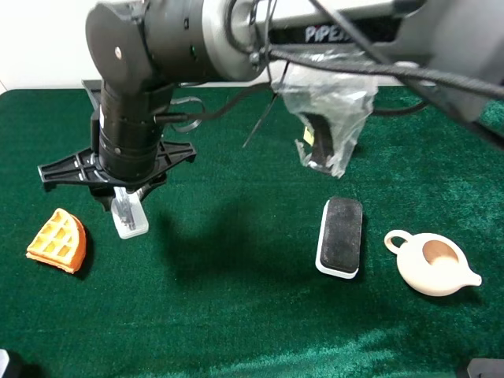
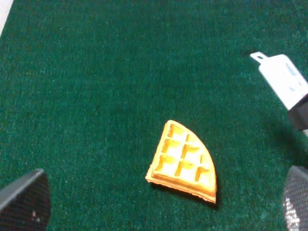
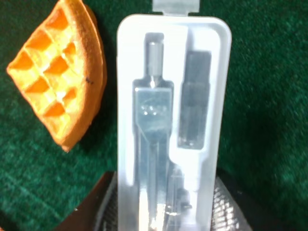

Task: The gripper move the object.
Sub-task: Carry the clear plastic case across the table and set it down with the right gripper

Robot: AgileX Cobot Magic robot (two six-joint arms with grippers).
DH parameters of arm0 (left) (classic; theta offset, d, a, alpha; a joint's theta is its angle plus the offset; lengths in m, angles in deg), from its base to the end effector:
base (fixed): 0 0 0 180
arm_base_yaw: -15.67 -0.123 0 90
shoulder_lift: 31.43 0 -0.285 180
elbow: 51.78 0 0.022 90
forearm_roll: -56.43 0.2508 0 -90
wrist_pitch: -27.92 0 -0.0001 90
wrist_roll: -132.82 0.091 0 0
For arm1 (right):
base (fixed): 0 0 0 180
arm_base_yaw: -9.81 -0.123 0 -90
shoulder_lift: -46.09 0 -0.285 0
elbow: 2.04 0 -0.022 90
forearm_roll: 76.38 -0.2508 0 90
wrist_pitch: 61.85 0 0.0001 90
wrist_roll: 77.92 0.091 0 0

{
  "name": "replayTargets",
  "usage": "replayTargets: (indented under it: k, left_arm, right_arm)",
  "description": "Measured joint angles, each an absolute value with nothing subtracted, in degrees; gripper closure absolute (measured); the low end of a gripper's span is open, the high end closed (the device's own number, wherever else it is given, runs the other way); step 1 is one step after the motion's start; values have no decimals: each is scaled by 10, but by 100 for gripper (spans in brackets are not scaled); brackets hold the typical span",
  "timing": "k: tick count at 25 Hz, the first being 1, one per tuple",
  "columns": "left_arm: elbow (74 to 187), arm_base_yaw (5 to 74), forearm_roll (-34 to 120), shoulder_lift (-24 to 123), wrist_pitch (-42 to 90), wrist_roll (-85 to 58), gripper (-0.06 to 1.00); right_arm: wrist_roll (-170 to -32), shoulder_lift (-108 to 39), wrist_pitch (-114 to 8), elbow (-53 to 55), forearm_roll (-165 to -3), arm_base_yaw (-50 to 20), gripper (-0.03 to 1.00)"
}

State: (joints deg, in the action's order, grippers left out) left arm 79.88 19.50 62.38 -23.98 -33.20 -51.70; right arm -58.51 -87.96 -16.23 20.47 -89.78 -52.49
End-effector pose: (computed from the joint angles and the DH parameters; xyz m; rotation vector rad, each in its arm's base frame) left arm -0.0061 0.0087 0.2782 -0.0180 2.0362 0.0327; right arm 0.2076 0.4279 0.1740 -0.8854 2.7719 0.6045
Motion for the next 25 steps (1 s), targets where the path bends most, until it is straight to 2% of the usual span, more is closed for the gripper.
replayTargets:
  k: [25]
  left_arm:
    - [799,195,623,-240,-332,-517,-3]
  right_arm:
    - [-596,-989,-286,205,-921,-545,67]
